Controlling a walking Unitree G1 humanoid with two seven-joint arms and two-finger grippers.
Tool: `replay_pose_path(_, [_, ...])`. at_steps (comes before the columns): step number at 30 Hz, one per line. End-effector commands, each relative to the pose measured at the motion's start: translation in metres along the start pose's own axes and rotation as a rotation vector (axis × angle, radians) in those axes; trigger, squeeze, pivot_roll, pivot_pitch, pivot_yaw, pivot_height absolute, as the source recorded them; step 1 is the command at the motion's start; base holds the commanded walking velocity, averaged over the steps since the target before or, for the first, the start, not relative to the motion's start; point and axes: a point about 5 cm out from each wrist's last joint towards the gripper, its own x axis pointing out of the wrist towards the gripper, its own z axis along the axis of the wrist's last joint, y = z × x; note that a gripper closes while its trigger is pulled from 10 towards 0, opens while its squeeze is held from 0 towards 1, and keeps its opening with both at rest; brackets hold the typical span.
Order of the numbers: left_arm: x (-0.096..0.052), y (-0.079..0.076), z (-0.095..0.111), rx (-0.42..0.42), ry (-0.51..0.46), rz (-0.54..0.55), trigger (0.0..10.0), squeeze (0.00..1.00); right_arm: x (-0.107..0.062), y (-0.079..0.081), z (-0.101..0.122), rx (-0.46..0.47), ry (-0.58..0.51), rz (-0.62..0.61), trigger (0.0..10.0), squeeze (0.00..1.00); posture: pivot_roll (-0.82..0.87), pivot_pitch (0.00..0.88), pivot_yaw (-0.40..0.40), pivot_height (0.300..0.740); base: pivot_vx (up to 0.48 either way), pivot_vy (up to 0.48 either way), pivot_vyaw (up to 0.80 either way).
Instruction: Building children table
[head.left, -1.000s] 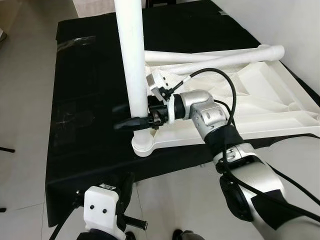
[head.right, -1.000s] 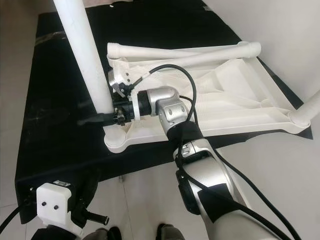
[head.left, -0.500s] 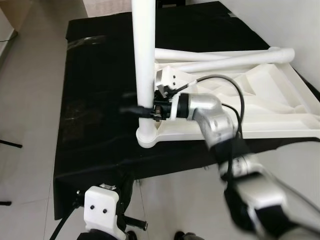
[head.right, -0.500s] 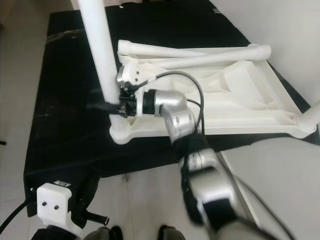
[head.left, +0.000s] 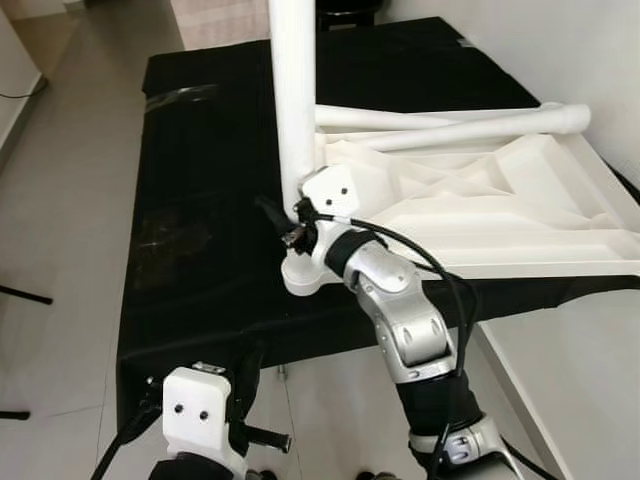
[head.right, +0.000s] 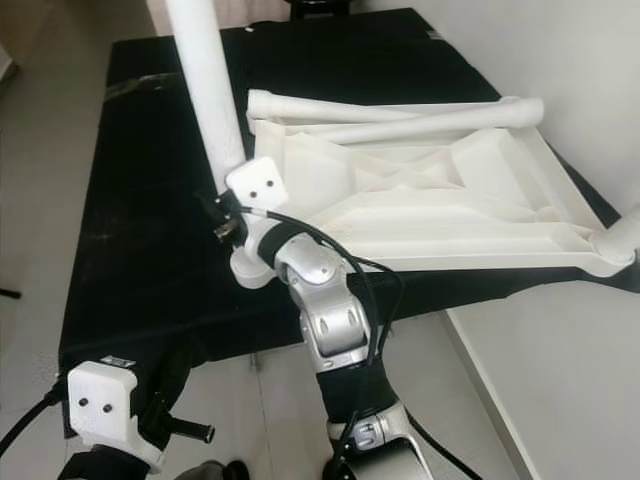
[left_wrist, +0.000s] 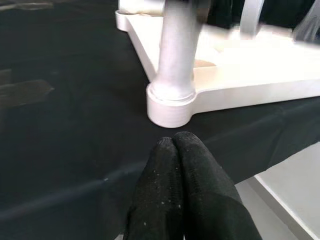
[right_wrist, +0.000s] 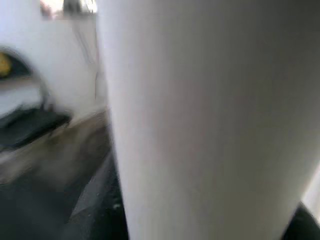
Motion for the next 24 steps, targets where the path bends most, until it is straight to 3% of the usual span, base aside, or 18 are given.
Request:
replay_pose_path(1, [-0.002, 0.0, -0.003, 0.0, 0.02, 0.013, 10.0, 0.0, 0.009, 0.039, -0.004, 0.106, 0.02, 0.249, 10.0, 1.0, 0.02, 0.227, -0.018, 0.74, 0.0, 0.0, 0.0])
replay_pose_path(4, [-0.002, 0.0, -0.003, -0.001, 0.02, 0.013, 10.0, 0.0, 0.008, 0.04, -0.002, 0.102, 0.015, 0.279, 10.0, 1.0, 0.02, 0.227, -0.018, 0.74, 0.0, 0.0, 0.0])
replay_pose_path(6, [-0.001, -0.001, -0.003, -0.003, 0.02, 0.008, 10.0, 0.0, 0.008, 0.026, 0.011, 0.066, -0.067, 0.452, 10.0, 1.0, 0.02, 0.228, -0.019, 0.74, 0.0, 0.0, 0.0])
replay_pose_path(7, [-0.001, -0.001, -0.003, -0.003, 0.02, 0.008, 10.0, 0.0, 0.008, 0.026, 0.011, 0.066, -0.067, 0.452, 10.0, 1.0, 0.02, 0.228, -0.019, 0.74, 0.0, 0.0, 0.0])
replay_pose_path(8, [-0.001, -0.002, -0.002, -0.004, 0.019, 0.006, 10.0, 0.0, 0.008, 0.018, 0.016, 0.006, -0.08, 0.546, 10.0, 1.0, 0.02, 0.23, -0.017, 0.74, 0.0, 0.0, 0.0])
replay_pose_path(9, [-0.001, -0.002, -0.002, -0.006, 0.019, 0.004, 10.0, 0.0, 0.007, 0.01, 0.02, -0.076, -0.081, 0.645, 10.0, 0.04, 0.03, 0.236, -0.017, 0.74, 0.0, 0.0, 0.0])
replay_pose_path(10, [-0.002, -0.003, -0.002, -0.006, 0.019, 0.004, 10.0, 0.0, 0.008, 0.002, 0.024, -0.124, -0.067, 0.722, 10.0, 0.0, 0.03, 0.236, -0.017, 0.74, 0.0, 0.0, 0.0])
replay_pose_path(15, [-0.003, -0.005, 0.0, -0.007, 0.021, 0.002, 10.0, 0.0, 0.014, -0.012, 0.038, -0.208, -0.05, 0.828, 10.0, 0.0, 0.05, 0.249, -0.019, 0.74, 0.0, 0.0, 0.0])
replay_pose_path(22, [-0.007, -0.007, 0.001, -0.007, 0.026, 0.001, 10.0, 0.0, 0.02, -0.024, 0.058, -0.194, -0.072, 0.887, 10.0, 0.0, 0.05, 0.265, -0.017, 0.74, 0.0, 0.0, 0.0])
replay_pose_path(23, [-0.008, -0.008, 0.001, -0.007, 0.028, 0.001, 10.0, 0.0, 0.02, -0.027, 0.06, -0.185, -0.075, 0.908, 5.7, 0.0, 0.05, 0.269, -0.018, 0.74, 0.0, 0.0, 0.0])
replay_pose_path(24, [-0.009, -0.008, 0.001, -0.008, 0.029, 0.0, 10.0, 0.0, 0.02, -0.03, 0.061, -0.182, -0.079, 0.932, 5.7, 0.0, 0.05, 0.269, -0.018, 0.74, 0.0, 0.0, 0.0])
